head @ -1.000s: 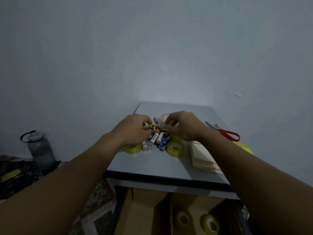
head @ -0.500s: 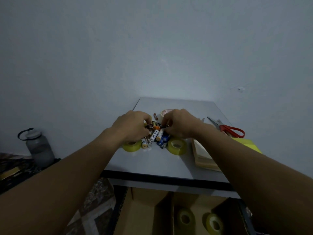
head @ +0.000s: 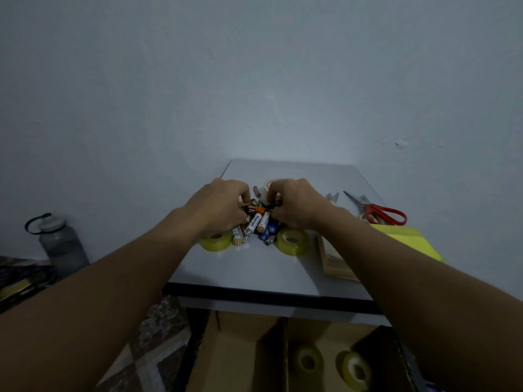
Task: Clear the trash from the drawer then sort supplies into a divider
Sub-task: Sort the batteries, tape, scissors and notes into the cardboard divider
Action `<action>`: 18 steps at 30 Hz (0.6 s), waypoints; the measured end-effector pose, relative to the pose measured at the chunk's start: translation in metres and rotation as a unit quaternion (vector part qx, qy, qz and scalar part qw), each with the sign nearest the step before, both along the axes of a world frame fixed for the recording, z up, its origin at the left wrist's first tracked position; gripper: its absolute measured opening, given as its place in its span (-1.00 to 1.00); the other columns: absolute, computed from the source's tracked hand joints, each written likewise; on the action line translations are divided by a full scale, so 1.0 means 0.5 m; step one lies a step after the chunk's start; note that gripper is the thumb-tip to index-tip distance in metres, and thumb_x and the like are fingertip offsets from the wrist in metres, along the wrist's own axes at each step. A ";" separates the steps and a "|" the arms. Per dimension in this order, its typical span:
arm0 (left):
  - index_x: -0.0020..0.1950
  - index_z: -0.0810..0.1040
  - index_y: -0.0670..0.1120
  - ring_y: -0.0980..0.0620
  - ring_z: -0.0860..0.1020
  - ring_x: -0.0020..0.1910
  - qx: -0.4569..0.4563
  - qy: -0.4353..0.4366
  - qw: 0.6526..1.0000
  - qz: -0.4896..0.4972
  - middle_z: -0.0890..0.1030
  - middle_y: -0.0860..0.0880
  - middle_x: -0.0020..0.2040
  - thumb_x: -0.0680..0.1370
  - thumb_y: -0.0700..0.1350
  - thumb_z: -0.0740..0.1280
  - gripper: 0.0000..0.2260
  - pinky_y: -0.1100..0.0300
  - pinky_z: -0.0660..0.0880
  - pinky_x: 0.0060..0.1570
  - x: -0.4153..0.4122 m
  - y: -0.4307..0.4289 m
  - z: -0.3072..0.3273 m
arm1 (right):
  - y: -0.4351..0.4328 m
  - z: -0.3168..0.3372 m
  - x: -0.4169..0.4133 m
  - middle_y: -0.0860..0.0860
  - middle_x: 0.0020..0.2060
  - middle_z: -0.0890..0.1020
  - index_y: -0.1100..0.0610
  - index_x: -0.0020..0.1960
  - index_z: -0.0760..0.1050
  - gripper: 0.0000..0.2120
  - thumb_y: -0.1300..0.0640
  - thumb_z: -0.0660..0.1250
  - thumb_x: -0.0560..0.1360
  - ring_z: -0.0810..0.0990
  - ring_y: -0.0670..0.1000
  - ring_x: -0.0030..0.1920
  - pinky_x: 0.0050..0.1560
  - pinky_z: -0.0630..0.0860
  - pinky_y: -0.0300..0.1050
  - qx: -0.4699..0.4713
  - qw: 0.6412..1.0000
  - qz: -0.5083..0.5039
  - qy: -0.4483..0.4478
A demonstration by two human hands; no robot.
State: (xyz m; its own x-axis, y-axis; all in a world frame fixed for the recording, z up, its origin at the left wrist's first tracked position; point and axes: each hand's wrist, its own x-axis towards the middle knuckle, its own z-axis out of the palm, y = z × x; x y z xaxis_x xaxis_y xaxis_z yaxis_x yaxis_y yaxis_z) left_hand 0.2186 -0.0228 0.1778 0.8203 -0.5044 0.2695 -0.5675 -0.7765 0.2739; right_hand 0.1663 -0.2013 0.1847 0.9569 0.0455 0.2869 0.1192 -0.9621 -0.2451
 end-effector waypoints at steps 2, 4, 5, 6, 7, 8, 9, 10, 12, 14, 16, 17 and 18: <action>0.00 0.56 0.12 -0.01 0.56 -0.16 0.001 -0.011 1.000 -0.006 0.57 0.02 -0.07 0.44 -0.11 0.41 -0.82 0.02 0.60 -0.13 0.001 0.001 -0.003 | -0.001 -0.002 0.001 0.06 -0.05 0.65 0.07 0.04 0.58 -0.81 0.18 0.43 0.42 0.58 0.05 -0.07 -0.06 0.58 -0.08 0.010 1.000 -0.001 -0.005; -0.01 0.56 0.11 -0.01 0.56 -0.17 -0.004 -0.016 1.000 -0.011 0.58 0.02 -0.07 0.44 -0.10 0.40 -0.83 0.01 0.60 -0.13 0.003 0.002 -0.007 | -0.002 -0.004 0.001 0.07 -0.04 0.65 0.08 0.05 0.59 -0.80 0.19 0.43 0.43 0.57 0.04 -0.08 -0.06 0.56 -0.09 0.010 1.000 0.001 -0.012; -0.02 0.56 0.12 -0.01 0.56 -0.16 -0.007 -0.014 1.000 -0.014 0.58 0.03 -0.07 0.44 -0.10 0.40 -0.83 0.01 0.60 -0.13 0.003 0.003 -0.007 | -0.002 -0.005 0.001 0.08 -0.03 0.65 0.08 0.05 0.59 -0.80 0.20 0.42 0.43 0.56 0.04 -0.08 -0.06 0.55 -0.10 0.010 1.000 0.002 -0.015; -0.04 0.54 0.13 0.00 0.56 -0.17 -0.009 -0.009 1.000 -0.017 0.58 0.04 -0.08 0.44 -0.10 0.40 -0.84 0.03 0.59 -0.14 0.005 0.004 -0.008 | -0.003 -0.006 0.001 0.08 -0.02 0.65 0.09 0.06 0.59 -0.79 0.21 0.42 0.43 0.56 0.04 -0.07 -0.05 0.55 -0.10 0.012 1.000 0.004 -0.016; -0.08 0.52 0.14 0.01 0.56 -0.17 -0.011 -0.002 1.000 -0.019 0.57 0.05 -0.09 0.44 -0.10 0.40 -0.84 0.05 0.58 -0.16 0.006 0.005 -0.009 | -0.003 -0.007 0.001 0.09 -0.01 0.66 0.09 0.07 0.59 -0.79 0.22 0.41 0.44 0.58 0.05 -0.05 -0.03 0.57 -0.08 0.014 1.000 0.005 -0.018; -0.13 0.49 0.15 0.02 0.55 -0.18 -0.015 0.006 1.000 -0.021 0.56 0.05 -0.10 0.43 -0.11 0.40 -0.83 0.08 0.56 -0.20 0.008 0.007 -0.009 | -0.003 -0.007 0.000 0.09 -0.01 0.66 0.09 0.08 0.59 -0.79 0.23 0.41 0.45 0.60 0.06 -0.03 -0.01 0.58 -0.05 0.016 1.000 0.005 -0.020; -0.16 0.47 0.14 0.02 0.55 -0.19 -0.022 0.015 0.999 -0.023 0.56 0.06 -0.12 0.43 -0.12 0.41 -0.82 0.10 0.54 -0.22 0.009 0.007 -0.008 | -0.003 -0.008 0.000 0.10 0.00 0.66 0.09 0.08 0.59 -0.78 0.24 0.41 0.45 0.61 0.07 -0.02 0.01 0.59 -0.02 0.017 1.000 0.006 -0.021; -0.17 0.47 0.13 0.02 0.55 -0.19 -0.030 0.025 0.999 -0.024 0.56 0.06 -0.13 0.43 -0.14 0.42 -0.80 0.12 0.53 -0.23 0.009 0.008 -0.007 | -0.003 -0.008 -0.001 0.10 -0.01 0.67 0.09 0.08 0.59 -0.78 0.24 0.40 0.45 0.61 0.08 -0.02 0.01 0.59 0.00 0.020 0.999 0.006 -0.024; -0.16 0.48 0.10 0.03 0.56 -0.18 -0.048 0.050 0.997 -0.027 0.56 0.05 -0.14 0.42 -0.16 0.45 -0.80 0.13 0.54 -0.21 0.010 0.007 -0.002 | -0.003 -0.009 -0.002 0.12 -0.02 0.68 0.09 0.07 0.60 -0.78 0.25 0.40 0.45 0.62 0.10 -0.04 -0.01 0.61 0.03 0.037 0.999 0.005 -0.033; -0.16 0.52 0.06 0.06 0.56 -0.18 -0.062 0.071 0.995 -0.028 0.57 0.06 -0.16 0.41 -0.18 0.47 -0.81 0.19 0.50 -0.21 0.013 0.008 0.002 | -0.004 -0.009 -0.003 0.13 -0.05 0.68 0.08 0.06 0.61 -0.79 0.26 0.39 0.44 0.63 0.09 -0.09 -0.06 0.62 -0.01 0.060 0.997 -0.001 -0.045; -0.14 0.55 0.01 0.08 0.56 -0.20 -0.075 0.091 0.993 -0.023 0.58 0.05 -0.18 0.40 -0.19 0.49 -0.84 0.24 0.44 -0.27 0.017 0.010 0.006 | -0.008 -0.009 -0.005 0.10 -0.06 0.67 0.08 0.05 0.61 -0.80 0.25 0.39 0.45 0.61 0.06 -0.12 -0.13 0.60 -0.10 0.076 0.996 -0.007 -0.050; -0.13 0.57 -0.01 0.08 0.55 -0.21 -0.079 0.100 0.992 -0.020 0.59 0.04 -0.18 0.40 -0.18 0.50 -0.84 0.24 0.43 -0.28 0.018 0.011 0.007 | -0.011 -0.009 -0.006 0.09 -0.05 0.66 0.07 0.05 0.61 -0.81 0.25 0.39 0.46 0.60 0.04 -0.14 -0.18 0.58 -0.16 0.081 0.995 -0.009 -0.050; -0.13 0.58 -0.02 0.07 0.55 -0.22 -0.080 0.108 0.991 -0.018 0.59 0.04 -0.19 0.40 -0.18 0.52 -0.84 0.22 0.43 -0.28 0.020 0.013 0.007 | -0.013 -0.009 -0.007 0.08 -0.05 0.66 0.07 0.05 0.61 -0.80 0.25 0.39 0.46 0.59 0.02 -0.15 -0.23 0.53 -0.24 0.087 0.995 -0.012 -0.050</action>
State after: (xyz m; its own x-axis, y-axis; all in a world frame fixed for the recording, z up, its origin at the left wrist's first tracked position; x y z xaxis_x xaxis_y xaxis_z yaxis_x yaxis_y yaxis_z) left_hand 0.2288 -0.0165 0.1815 0.8498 -0.4995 0.1682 -0.5086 -0.6935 0.5103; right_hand 0.1631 -0.2078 0.1803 0.9233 -0.0358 0.3825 0.1290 -0.9089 -0.3965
